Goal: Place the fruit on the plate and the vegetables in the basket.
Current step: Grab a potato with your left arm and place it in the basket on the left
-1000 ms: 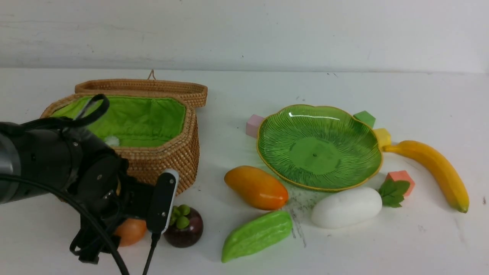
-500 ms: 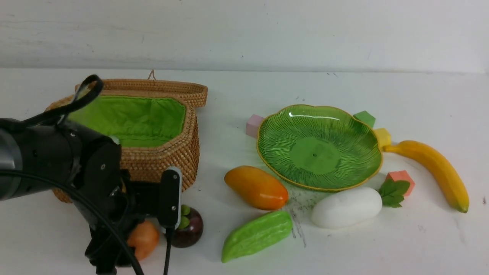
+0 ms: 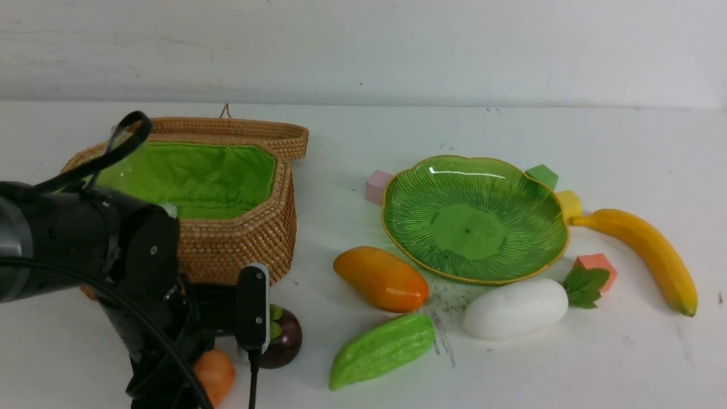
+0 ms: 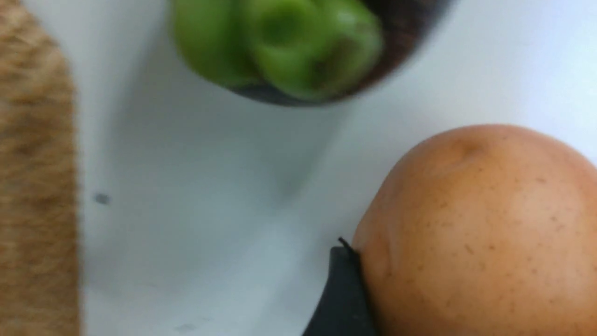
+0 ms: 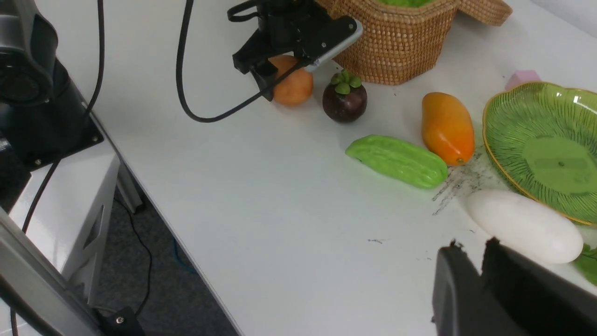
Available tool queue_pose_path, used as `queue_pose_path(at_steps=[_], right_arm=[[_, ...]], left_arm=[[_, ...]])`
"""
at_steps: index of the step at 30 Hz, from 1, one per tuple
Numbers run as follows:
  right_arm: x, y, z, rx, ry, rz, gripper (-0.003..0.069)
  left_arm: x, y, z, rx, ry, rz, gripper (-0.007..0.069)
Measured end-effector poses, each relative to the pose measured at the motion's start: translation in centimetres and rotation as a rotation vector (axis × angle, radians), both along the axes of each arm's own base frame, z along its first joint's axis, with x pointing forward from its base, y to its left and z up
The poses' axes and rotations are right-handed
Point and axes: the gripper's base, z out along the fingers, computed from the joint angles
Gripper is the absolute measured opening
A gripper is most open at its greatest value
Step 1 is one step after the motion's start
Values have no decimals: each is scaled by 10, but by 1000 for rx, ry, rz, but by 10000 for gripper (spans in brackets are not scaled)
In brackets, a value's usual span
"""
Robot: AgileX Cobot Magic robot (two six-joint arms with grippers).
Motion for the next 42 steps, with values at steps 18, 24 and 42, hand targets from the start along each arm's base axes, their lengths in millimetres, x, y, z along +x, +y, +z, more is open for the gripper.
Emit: queue_pose_path(at_steps=[18,24,42], right_arm=[[9,1,18,156,-135,-75,97],[9,1,18,173,-128,-84,97],[9,1,19,186,-126,-81,99]], left_arm=[[9,28,166,-354,-783,459,553],[54,41,144,-276,-796,567,553],[36,17,157,-458,-735,719,513]])
